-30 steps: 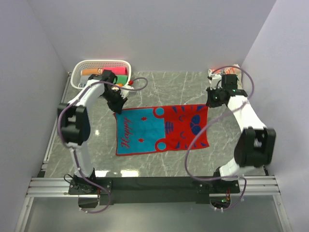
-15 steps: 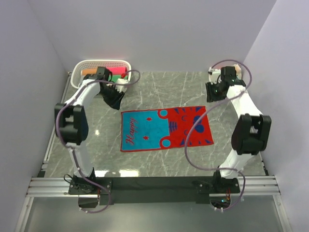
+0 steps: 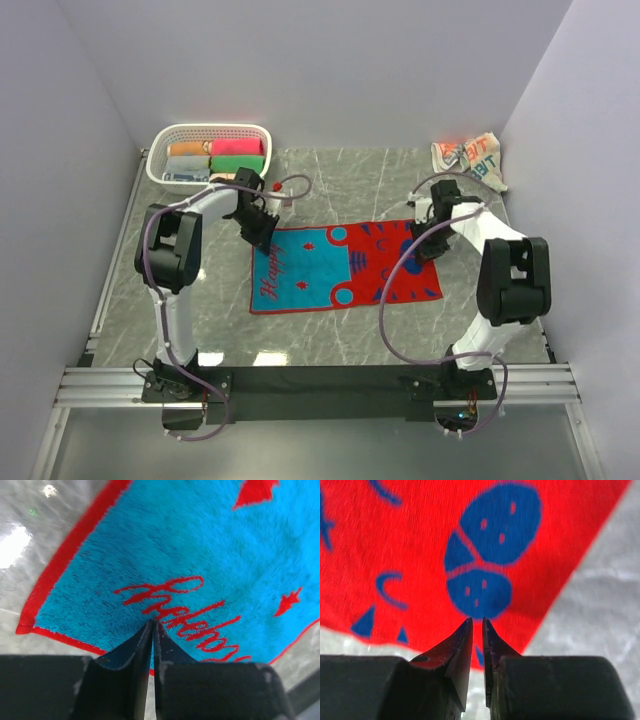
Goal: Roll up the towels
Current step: Flatten the towel
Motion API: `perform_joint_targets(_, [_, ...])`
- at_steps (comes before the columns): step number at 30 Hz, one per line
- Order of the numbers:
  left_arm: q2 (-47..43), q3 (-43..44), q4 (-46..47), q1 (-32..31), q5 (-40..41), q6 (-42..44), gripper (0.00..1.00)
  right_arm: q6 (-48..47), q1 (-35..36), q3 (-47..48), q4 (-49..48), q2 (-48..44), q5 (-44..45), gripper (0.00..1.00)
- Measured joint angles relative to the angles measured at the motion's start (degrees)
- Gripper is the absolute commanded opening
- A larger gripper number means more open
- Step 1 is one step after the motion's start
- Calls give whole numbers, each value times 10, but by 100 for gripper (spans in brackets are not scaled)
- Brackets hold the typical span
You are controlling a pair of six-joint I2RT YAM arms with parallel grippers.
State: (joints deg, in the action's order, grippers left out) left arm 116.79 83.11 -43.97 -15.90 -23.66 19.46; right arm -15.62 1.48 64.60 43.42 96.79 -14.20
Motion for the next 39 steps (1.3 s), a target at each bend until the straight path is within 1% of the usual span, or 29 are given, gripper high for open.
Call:
perform_joint_targets(5, [50, 77, -11, 21, 8, -25, 12, 21, 10, 5, -50, 64, 19, 21])
perform_joint_targets(8, [76, 120, -10, 35, 11, -30, 13, 34, 10, 39, -59, 93, 24, 22])
perform_joint_targets(10, [86, 139, -11, 43, 11, -30, 16, 41, 10, 61, -67, 108, 26, 29])
perform_joint_targets(11, [86, 142, -11, 47, 10, -26, 20, 43, 10, 70, -70, 111, 26, 32])
perform_joint_targets(12, [85, 141, -13, 50, 9, -22, 22, 42, 10, 74, -73, 112, 25, 42])
perform_joint_targets(14, [66, 117, -14, 57, 4, -7, 28, 42, 10, 73, -69, 101, 22, 54])
perform_joint_targets(15, [49, 95, -16, 59, 2, 0, 30, 39, 10, 66, -68, 87, 18, 60])
perform_joint_targets(17, [2, 48, -33, 64, 1, 16, 31, 32, 10, 45, -56, 46, 10, 61])
perform_joint_targets(19, [-59, 6, -53, 64, -1, 35, 29, 26, 10, 19, -40, -14, 3, 48])
perform_joint_targets(20, [-89, -10, -59, 63, -2, 41, 27, 23, 12, 9, -29, -43, 1, 42])
perform_joint_targets(21, [-118, -24, -63, 63, -5, 47, 25, 23, 14, 2, -23, -66, 3, 31])
perform_joint_targets(22, [-143, -37, -66, 63, -7, 51, 19, 19, 17, -5, -18, -86, 7, 26])
perform_joint_targets(23, [-159, -49, -65, 63, -8, 53, 17, 20, 23, -9, -16, -98, 12, 21])
perform_joint_targets(24, [-175, -62, -66, 63, -9, 56, 15, 22, 29, -13, -15, -104, 16, 15])
perform_joint_targets(26, [-188, -89, -60, 62, -10, 59, 10, 25, 43, -21, -17, -97, 27, 11])
perform_joint_targets(30, [-169, -127, -52, 62, -8, 50, 6, 37, 65, -31, -19, -49, 46, 9])
perform_joint_targets(34, [-141, -138, -39, 61, -5, 36, 2, 43, 74, -33, -19, -7, 61, 7])
perform_joint_targets(39, [-138, -145, -24, 56, -4, 26, 1, 44, 74, -33, -18, -3, 75, 7])
